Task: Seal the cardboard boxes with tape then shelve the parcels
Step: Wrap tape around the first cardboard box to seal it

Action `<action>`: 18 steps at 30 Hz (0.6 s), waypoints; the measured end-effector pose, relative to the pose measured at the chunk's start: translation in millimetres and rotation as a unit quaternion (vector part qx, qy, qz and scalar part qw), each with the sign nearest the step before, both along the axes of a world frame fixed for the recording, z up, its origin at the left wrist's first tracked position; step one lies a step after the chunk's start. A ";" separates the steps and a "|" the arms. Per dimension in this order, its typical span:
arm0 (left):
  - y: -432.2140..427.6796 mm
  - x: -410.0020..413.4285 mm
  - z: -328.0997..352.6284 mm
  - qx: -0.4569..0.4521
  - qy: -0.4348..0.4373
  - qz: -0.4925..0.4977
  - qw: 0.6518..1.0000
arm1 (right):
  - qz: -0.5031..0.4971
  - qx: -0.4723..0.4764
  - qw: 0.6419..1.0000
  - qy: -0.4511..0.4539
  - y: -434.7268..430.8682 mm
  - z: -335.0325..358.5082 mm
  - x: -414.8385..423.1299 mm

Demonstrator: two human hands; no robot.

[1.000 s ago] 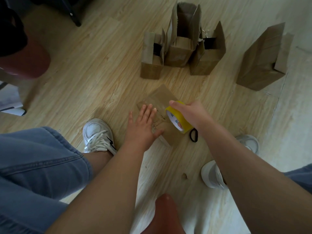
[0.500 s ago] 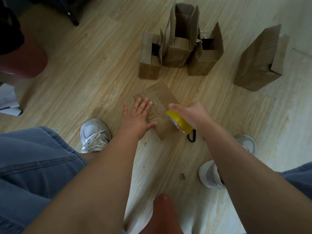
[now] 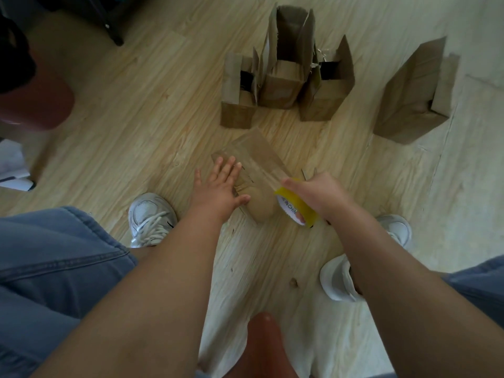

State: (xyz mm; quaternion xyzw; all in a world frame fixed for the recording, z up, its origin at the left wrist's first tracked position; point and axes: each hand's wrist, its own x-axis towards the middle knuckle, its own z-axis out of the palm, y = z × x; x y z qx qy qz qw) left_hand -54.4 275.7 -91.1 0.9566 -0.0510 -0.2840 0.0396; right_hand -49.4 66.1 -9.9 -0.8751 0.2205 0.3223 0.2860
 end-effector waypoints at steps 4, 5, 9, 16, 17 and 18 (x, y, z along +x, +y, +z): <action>0.3 1.1 1.7 -0.001 0.010 0.004 1.000 | 0.026 -0.048 0.998 -0.013 -0.3 -8.9 -7.3; 0.0 1.0 2.3 -0.002 0.011 0.005 1.000 | 0.022 -0.053 0.998 -0.009 -0.4 -11.3 -10.7; -1.1 1.6 4.0 -0.008 0.003 0.007 1.000 | 0.038 -0.080 0.996 -0.005 1.5 -24.1 -18.6; -0.7 1.4 4.0 -0.011 0.000 0.010 1.000 | 0.034 -0.134 0.990 0.011 6.9 -36.3 -17.6; -1.0 1.4 4.1 -0.012 0.001 0.012 1.000 | 0.029 -0.133 0.991 0.017 6.9 -38.2 -17.8; -0.9 1.3 4.0 -0.012 0.003 0.013 1.000 | 0.024 -0.127 0.991 0.022 7.1 -39.6 -18.4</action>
